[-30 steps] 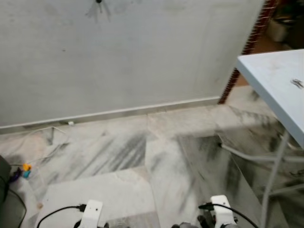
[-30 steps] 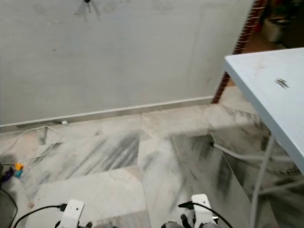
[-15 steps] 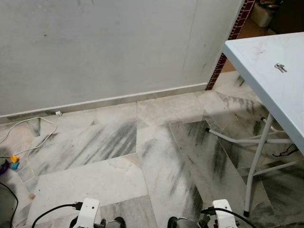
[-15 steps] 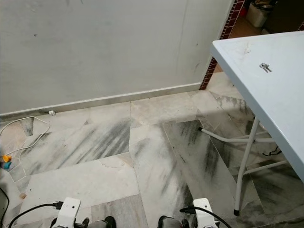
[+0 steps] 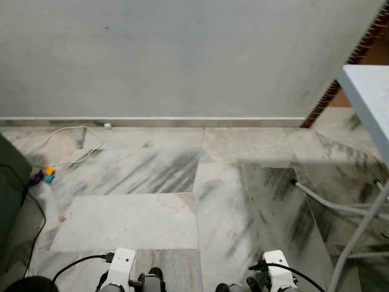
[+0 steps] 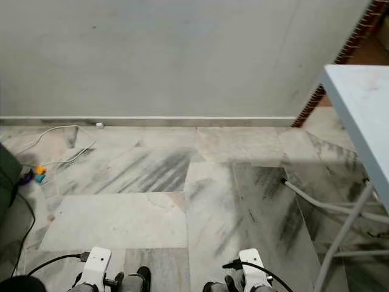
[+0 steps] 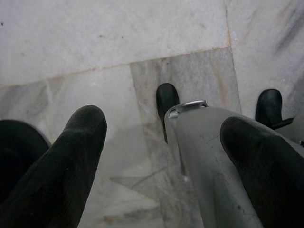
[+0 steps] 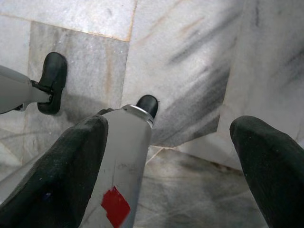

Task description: Hang keys on a hook

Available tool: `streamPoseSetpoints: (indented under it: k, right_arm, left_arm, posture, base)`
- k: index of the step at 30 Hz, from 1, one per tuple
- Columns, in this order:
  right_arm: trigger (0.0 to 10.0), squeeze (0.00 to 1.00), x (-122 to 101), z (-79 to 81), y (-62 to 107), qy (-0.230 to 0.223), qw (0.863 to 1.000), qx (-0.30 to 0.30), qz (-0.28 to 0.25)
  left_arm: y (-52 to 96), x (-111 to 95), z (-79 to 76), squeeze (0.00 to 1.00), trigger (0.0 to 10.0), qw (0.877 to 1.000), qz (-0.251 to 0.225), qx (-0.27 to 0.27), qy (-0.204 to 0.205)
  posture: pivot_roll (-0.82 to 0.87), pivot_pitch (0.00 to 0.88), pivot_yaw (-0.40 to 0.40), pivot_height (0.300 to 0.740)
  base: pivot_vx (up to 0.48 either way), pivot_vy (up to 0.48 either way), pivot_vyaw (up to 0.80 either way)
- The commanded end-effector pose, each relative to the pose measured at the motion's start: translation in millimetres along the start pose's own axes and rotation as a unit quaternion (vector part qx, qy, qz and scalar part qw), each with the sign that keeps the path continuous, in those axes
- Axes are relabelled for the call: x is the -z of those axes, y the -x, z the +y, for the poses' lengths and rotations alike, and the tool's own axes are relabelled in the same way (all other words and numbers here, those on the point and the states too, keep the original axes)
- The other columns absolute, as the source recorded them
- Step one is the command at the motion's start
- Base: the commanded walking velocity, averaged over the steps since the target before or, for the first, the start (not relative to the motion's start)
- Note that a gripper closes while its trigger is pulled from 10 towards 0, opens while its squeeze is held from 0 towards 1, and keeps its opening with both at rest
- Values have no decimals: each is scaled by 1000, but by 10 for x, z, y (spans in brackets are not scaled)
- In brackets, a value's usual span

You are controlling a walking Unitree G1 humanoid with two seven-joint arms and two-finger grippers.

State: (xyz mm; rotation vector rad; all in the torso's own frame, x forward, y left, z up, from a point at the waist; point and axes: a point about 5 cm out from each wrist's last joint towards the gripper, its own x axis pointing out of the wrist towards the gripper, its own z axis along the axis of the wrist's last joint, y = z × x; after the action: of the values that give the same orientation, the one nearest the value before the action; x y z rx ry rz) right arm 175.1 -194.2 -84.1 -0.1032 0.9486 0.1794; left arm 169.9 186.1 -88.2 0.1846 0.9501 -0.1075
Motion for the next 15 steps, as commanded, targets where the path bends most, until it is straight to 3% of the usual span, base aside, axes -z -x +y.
streamPoseSetpoints:
  k: [1,12,15]
  right_arm:
    - [10000,0,107,-25,33,0,1000,-1,12]
    - [10000,0,139,-78,56,-7,1000,-2,16]
    - [10000,0,122,-88,56,-10,1000,-3,11]
  left_arm:
    - [104,443,-43,0,10000,996,84,4,-1]
    - [130,526,-121,0,10000,996,91,12,0]
    - [129,524,-139,0,10000,996,90,14,0]
  posture:
    - [-21,268,-46,740]
    - [-30,284,-62,740]
    - [-32,285,-65,740]
  base:
    - [0,0,800]
    - [0,0,780]
    - [0,0,0]
